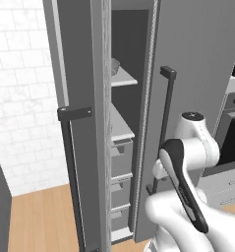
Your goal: Take the meat container that has the shrimp and place it on the second highest rack of the freezer. Then take the vegetable container that has the squash and bell pepper and place it on the highest rack of the freezer.
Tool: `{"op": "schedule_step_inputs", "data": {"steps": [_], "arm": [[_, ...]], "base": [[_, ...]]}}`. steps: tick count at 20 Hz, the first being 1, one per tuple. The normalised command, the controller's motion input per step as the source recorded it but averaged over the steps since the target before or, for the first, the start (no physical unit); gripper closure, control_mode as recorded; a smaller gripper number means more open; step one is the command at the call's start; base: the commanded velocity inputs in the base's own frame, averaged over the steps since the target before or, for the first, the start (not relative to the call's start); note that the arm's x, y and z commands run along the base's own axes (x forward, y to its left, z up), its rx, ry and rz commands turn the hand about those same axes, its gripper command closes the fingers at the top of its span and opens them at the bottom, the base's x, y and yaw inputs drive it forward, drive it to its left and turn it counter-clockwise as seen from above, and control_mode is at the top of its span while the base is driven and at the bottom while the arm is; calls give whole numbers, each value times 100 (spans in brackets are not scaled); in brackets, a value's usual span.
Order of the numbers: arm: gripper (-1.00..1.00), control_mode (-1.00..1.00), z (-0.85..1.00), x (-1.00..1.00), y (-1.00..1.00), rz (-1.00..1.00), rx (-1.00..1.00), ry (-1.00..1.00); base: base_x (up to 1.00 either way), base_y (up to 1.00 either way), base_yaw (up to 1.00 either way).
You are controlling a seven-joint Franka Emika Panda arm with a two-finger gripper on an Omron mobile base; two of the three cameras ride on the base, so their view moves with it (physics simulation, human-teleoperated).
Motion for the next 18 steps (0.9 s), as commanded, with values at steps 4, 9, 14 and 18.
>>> {"op": "schedule_step_inputs", "data": {"steps": [4,9,14,18], "arm": [[-100,-100,24,-62,0,10,0,-13],[-100,-100,55,-55,0,-6,1,-18],[-100,-100,66,-55,0,-16,2,-25],[-100,-100,78,-50,0,-15,6,-23]], "base": [[0,0,0],[0,0,0],[0,0,0],[0,0,0]]}}
